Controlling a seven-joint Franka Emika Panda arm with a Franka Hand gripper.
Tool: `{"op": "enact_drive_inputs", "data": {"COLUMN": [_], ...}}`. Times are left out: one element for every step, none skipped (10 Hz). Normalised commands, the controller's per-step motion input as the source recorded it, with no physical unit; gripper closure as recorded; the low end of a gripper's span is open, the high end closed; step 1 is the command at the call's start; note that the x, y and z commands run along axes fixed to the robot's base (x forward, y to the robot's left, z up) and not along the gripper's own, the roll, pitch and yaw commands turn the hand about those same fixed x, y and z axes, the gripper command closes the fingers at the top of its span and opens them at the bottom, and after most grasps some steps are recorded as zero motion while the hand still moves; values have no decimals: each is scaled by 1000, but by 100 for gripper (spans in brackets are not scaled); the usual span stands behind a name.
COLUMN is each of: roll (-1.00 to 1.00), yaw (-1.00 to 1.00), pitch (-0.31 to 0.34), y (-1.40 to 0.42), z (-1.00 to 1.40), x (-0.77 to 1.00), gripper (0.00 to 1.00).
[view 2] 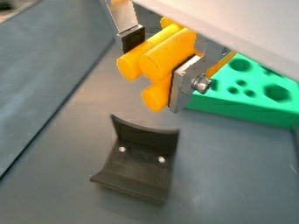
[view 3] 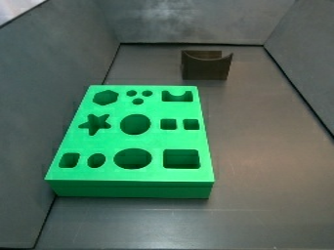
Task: Pick up the 3 prong object. Move up. Place the 3 prong object on the fixture. Regrasp the 3 prong object. Move to above the board. Insert the 3 prong object.
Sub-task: Place the 3 prong object on the fixture.
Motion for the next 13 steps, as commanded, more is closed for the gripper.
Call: {"op": "enact_drive_inputs", "data": {"roll": [-119,-129,-161,-150,-142,-1000,-1000,-1000,-1000,-1000,-954,-770,-593], "yaw": [1000,1000,982,662,433,451,363,283,239,212,124,43,-28], "pitch": [106,128,197,218,224,294,281,282,298,315,354,329,301], "y": [-138,-106,-56,-26,-15,311,313,205,114,88,59,53,58], "z": [57,45,23,20,17,-755,-735,-480,-226,-84,-57,-55,-31], "x": [1000,939,817,702,622,115,29,-35,-80,-78,7,52,77], "gripper": [100,100,100,100,100,100,100,100,100,100,100,100,100]}}
